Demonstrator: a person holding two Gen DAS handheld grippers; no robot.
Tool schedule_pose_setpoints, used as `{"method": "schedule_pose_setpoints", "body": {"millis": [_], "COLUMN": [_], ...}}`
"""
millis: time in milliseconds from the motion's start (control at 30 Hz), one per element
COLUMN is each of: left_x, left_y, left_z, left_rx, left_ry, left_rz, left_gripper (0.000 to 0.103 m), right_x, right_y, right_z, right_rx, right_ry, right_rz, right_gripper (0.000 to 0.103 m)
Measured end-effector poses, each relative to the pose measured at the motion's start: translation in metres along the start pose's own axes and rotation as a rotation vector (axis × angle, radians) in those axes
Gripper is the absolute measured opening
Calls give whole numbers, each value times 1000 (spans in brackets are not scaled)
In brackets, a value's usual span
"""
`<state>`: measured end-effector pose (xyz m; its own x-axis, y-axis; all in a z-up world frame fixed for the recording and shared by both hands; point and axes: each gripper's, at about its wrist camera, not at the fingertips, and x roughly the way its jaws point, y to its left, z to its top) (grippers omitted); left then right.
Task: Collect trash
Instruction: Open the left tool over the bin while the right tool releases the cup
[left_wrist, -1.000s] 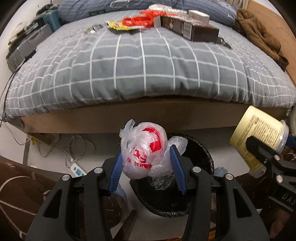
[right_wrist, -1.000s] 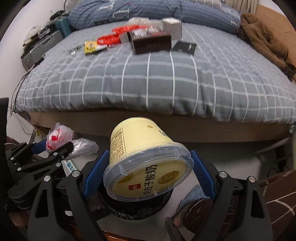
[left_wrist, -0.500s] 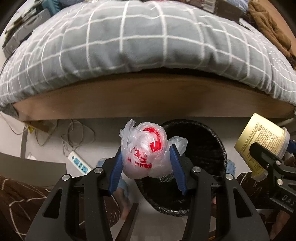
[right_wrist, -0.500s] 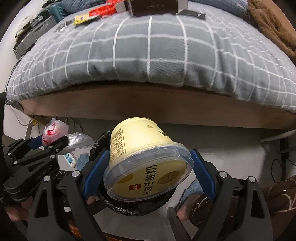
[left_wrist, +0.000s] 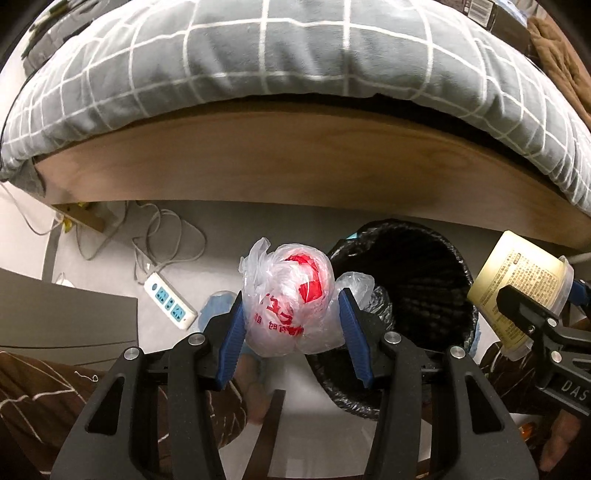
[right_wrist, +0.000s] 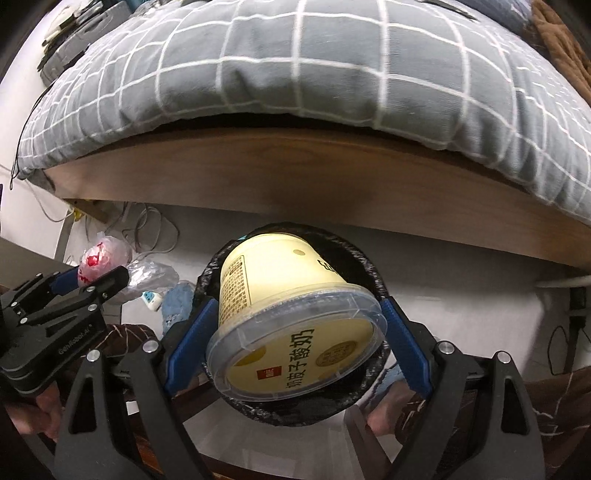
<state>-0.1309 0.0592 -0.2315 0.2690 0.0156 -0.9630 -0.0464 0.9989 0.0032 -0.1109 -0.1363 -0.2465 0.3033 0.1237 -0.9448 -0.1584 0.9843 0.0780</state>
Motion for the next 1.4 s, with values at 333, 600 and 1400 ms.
{"method": "schedule_pose_setpoints", "body": {"millis": [333, 600, 1400], "left_x": [4, 3, 45], "left_y": [-27, -65, -124], "left_z": [6, 12, 0], "left_rx": [58, 102, 192], "left_ry": [9, 9, 67], "left_rz": [-32, -62, -55], "left_gripper": [48, 48, 86], "right_x": [3, -5, -1], "right_y": [-11, -48, -109], "right_z": [-5, -13, -27], "right_rx": [15, 87, 214], "right_ry": [-5, -22, -27], "right_rz": [-53, -104, -218], "right_gripper": [95, 96, 96]}}
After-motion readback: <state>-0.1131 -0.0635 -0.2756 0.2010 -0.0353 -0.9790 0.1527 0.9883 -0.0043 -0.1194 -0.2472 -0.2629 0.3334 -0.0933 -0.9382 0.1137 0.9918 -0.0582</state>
